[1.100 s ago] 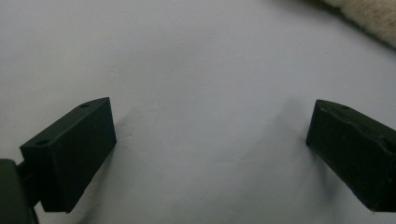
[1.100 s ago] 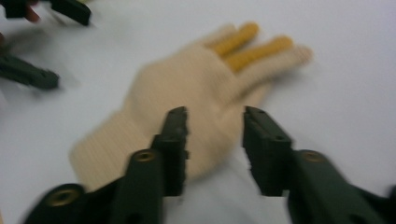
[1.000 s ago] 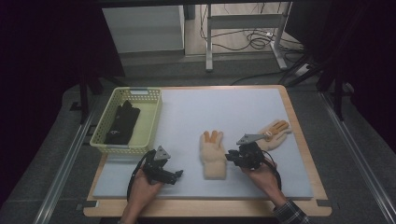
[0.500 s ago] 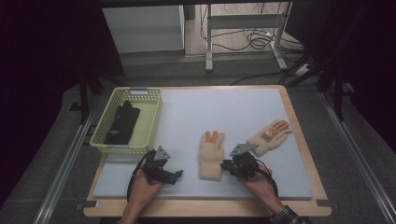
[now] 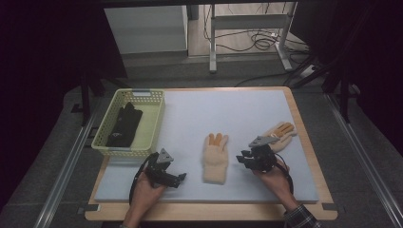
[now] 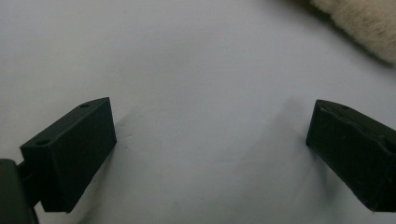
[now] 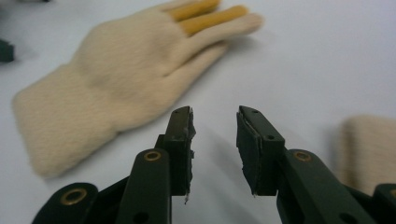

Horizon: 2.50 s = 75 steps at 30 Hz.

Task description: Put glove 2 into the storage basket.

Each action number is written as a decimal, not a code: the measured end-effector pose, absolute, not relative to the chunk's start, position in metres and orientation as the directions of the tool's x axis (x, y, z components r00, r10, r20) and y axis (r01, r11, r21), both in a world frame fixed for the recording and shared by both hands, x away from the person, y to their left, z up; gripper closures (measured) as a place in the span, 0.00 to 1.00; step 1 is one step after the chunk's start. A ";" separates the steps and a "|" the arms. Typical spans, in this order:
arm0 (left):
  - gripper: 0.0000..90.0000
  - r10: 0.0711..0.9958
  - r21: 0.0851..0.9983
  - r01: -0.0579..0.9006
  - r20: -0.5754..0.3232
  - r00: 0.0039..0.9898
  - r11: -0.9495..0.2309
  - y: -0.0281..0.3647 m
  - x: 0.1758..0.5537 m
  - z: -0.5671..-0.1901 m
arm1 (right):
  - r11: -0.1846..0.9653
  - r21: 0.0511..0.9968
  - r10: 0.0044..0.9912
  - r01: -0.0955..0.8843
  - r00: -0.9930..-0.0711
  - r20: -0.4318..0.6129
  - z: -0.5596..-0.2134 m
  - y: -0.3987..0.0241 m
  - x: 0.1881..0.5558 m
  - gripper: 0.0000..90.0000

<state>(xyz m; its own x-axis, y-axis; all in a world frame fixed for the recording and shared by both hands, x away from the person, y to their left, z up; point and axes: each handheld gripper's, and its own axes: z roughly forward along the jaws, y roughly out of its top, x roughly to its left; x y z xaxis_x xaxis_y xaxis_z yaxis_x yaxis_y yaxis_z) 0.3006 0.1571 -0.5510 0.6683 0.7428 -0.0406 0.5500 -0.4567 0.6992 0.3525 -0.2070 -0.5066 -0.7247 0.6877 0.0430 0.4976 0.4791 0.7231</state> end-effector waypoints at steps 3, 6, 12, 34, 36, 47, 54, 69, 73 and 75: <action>0.02 0.743 0.699 0.550 -0.041 0.668 -0.457 0.157 0.301 -0.551 | 0.458 0.731 0.714 0.506 -0.699 0.037 -0.500 -0.218 0.358 0.69; 0.02 0.743 0.699 0.550 -0.041 0.668 -0.457 0.157 0.301 -0.551 | 0.437 0.737 0.744 0.515 -0.668 0.026 -0.492 -0.231 0.364 0.68; 0.02 0.743 0.699 0.550 -0.041 0.668 -0.457 0.157 0.301 -0.551 | 0.388 0.745 0.815 0.542 -0.579 -0.004 -0.480 -0.261 0.381 0.61; 0.02 0.743 0.699 0.550 -0.040 0.669 -0.457 0.157 0.301 -0.551 | 0.323 0.710 0.921 0.626 -0.380 -0.083 -0.518 -0.290 0.425 0.48; 0.02 0.743 0.699 0.550 -0.041 0.669 -0.457 0.157 0.301 -0.551 | 0.318 0.711 0.922 0.627 -0.381 -0.076 -0.517 -0.289 0.423 0.58; 0.02 0.743 0.699 0.550 -0.041 0.668 -0.457 0.157 0.301 -0.551 | 0.332 0.759 0.898 0.560 -0.434 -0.073 -0.498 -0.291 0.406 0.68; 0.02 0.743 0.699 0.551 -0.041 0.668 -0.457 0.157 0.301 -0.551 | 0.367 0.783 0.858 0.502 -0.508 -0.076 -0.477 -0.283 0.391 0.68; 0.02 0.742 0.700 0.549 -0.040 0.669 -0.457 0.157 0.301 -0.551 | 0.433 0.816 0.708 0.384 -0.705 -0.043 -0.439 -0.232 0.358 0.68; 0.02 0.742 0.699 0.549 -0.040 0.669 -0.457 0.157 0.301 -0.551 | 0.457 0.816 0.652 0.353 -0.757 -0.037 -0.433 -0.212 0.350 0.68; 0.02 0.742 0.699 0.550 -0.040 0.669 -0.457 0.157 0.301 -0.551 | 0.475 0.812 0.625 0.339 -0.780 -0.040 -0.432 -0.201 0.347 0.68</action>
<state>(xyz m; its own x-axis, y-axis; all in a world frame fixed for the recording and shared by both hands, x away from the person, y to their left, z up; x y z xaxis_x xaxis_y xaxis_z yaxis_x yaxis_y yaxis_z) 0.3008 0.1573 -0.5510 0.6690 0.7422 -0.0403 0.5496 -0.4574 0.6991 0.3469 -0.2011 -0.4322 -0.7798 0.6248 -0.0395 0.3390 0.4745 0.8123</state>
